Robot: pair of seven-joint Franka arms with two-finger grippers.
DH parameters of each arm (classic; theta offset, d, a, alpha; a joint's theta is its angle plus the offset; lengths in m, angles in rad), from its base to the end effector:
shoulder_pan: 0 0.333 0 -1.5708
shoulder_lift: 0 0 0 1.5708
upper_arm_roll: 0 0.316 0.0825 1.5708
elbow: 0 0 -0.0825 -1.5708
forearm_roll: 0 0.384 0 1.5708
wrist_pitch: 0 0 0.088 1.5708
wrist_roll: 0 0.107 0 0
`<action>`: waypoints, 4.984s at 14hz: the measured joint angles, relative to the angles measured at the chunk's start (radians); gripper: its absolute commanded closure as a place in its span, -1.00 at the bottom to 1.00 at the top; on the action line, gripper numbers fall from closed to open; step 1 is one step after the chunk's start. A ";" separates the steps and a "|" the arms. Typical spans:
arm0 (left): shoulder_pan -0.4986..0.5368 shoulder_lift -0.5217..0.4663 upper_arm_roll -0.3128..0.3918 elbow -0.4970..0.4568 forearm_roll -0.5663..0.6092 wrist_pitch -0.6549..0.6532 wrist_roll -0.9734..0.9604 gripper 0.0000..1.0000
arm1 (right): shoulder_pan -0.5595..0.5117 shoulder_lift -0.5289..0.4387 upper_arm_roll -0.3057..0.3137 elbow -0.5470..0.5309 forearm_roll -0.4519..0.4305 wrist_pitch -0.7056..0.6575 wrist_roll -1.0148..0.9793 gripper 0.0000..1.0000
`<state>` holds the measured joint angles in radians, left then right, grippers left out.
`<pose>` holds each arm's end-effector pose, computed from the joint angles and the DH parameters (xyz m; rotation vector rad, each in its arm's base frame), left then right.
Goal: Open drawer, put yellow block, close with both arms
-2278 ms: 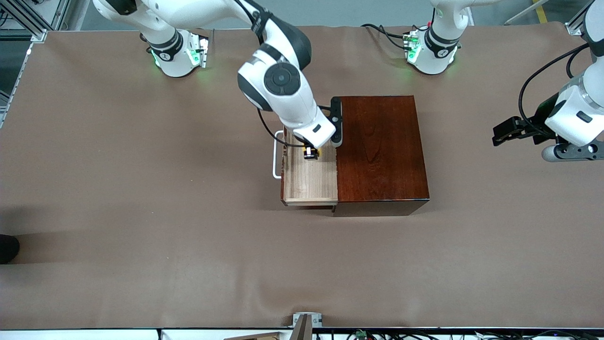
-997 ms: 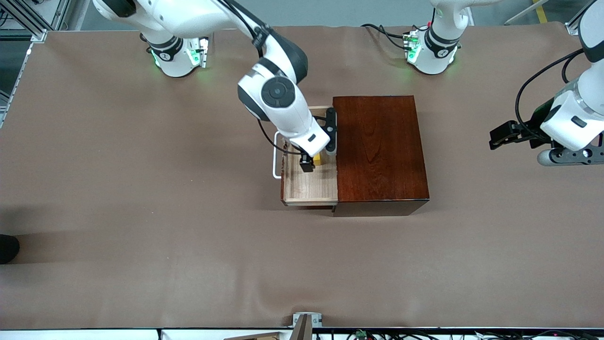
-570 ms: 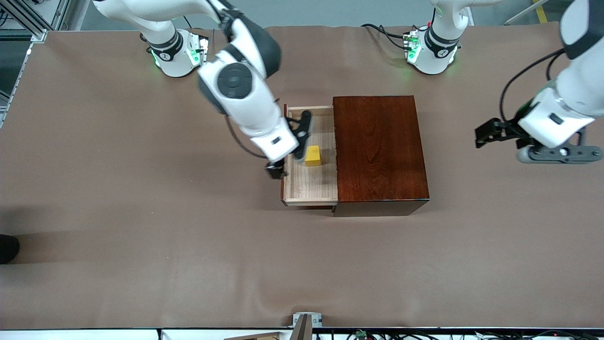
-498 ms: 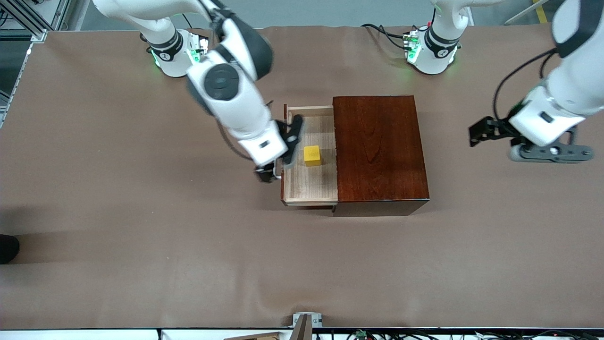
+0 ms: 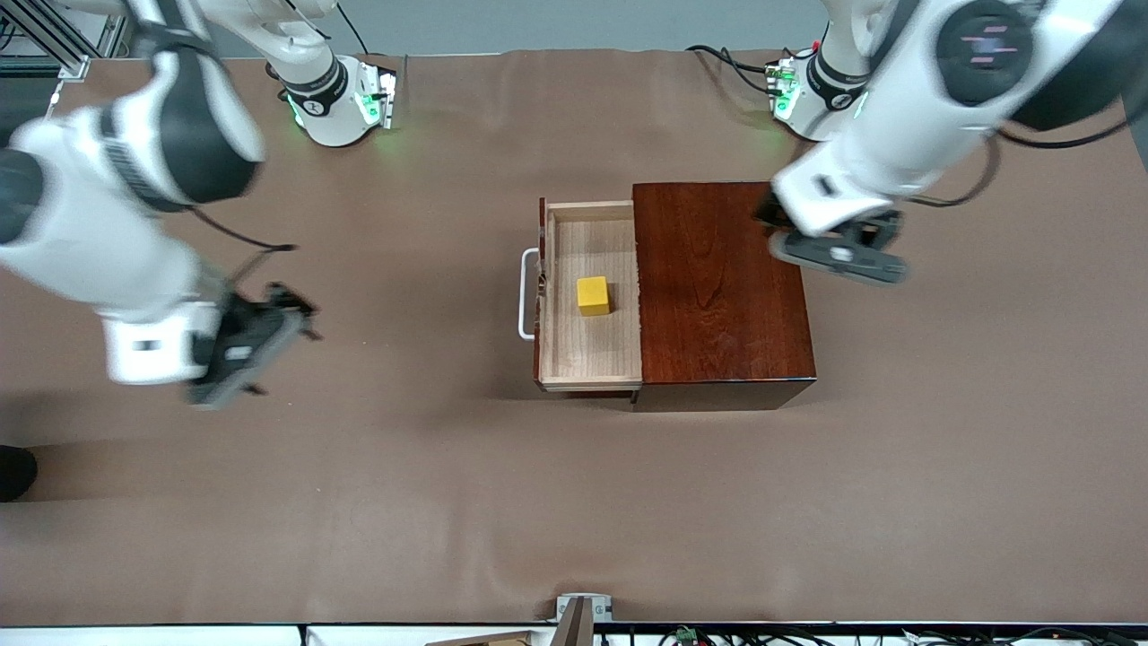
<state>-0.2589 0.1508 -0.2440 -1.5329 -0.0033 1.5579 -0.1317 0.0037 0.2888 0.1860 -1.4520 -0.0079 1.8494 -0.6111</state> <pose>0.5239 -0.2775 0.5570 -3.0814 0.5776 0.2004 0.6508 0.1084 0.5347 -2.8750 -1.2020 -0.1877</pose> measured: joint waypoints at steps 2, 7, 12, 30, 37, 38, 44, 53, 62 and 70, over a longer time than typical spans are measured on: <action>-0.073 0.020 -0.027 0.012 -0.001 0.008 0.020 -1.00 | 0.004 -0.036 -0.086 -0.001 0.000 -0.010 0.001 -1.00; -0.215 0.096 -0.114 0.114 -0.008 0.150 0.275 -1.00 | 0.095 -0.106 -0.287 -0.005 0.000 -0.065 0.056 -1.00; -0.315 0.295 -0.145 0.175 -0.017 0.438 0.512 -1.00 | 0.102 -0.185 -0.294 -0.023 0.000 -0.191 0.339 -1.00; -0.422 0.605 -0.029 0.219 0.031 0.704 0.828 -1.00 | -0.028 -0.275 -0.208 -0.086 0.006 -0.358 0.669 -1.00; -0.473 0.605 0.045 0.237 0.033 0.614 0.828 -1.00 | -0.036 -0.275 -0.203 -0.085 0.030 -0.385 0.673 -1.00; -0.474 0.605 0.048 0.243 0.045 0.597 0.828 -1.00 | -0.036 -0.275 -0.201 -0.080 0.030 -0.402 0.673 -1.00; -0.474 0.583 0.052 0.257 0.181 0.451 0.819 -1.00 | -0.036 -0.282 -0.200 -0.028 0.030 -0.479 0.673 -1.00; -0.471 0.572 0.091 0.270 0.269 0.211 0.816 -1.00 | -0.037 -0.282 -0.201 -0.019 0.030 -0.480 0.672 -1.00; -0.473 0.570 0.115 0.269 0.315 0.123 0.754 -1.00 | -0.040 -0.282 -0.202 -0.017 0.029 -0.478 0.672 -1.00; -0.490 0.446 0.071 0.292 0.316 0.174 0.190 -1.00 | -0.055 -0.282 -0.204 -0.016 0.032 -0.478 0.672 -1.00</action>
<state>-0.7484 0.5965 -0.1731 -1.2412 0.3126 1.7323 0.0578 -0.0511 0.0068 -0.0183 -1.4684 0.0240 1.3716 0.0614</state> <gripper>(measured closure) 0.000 0.000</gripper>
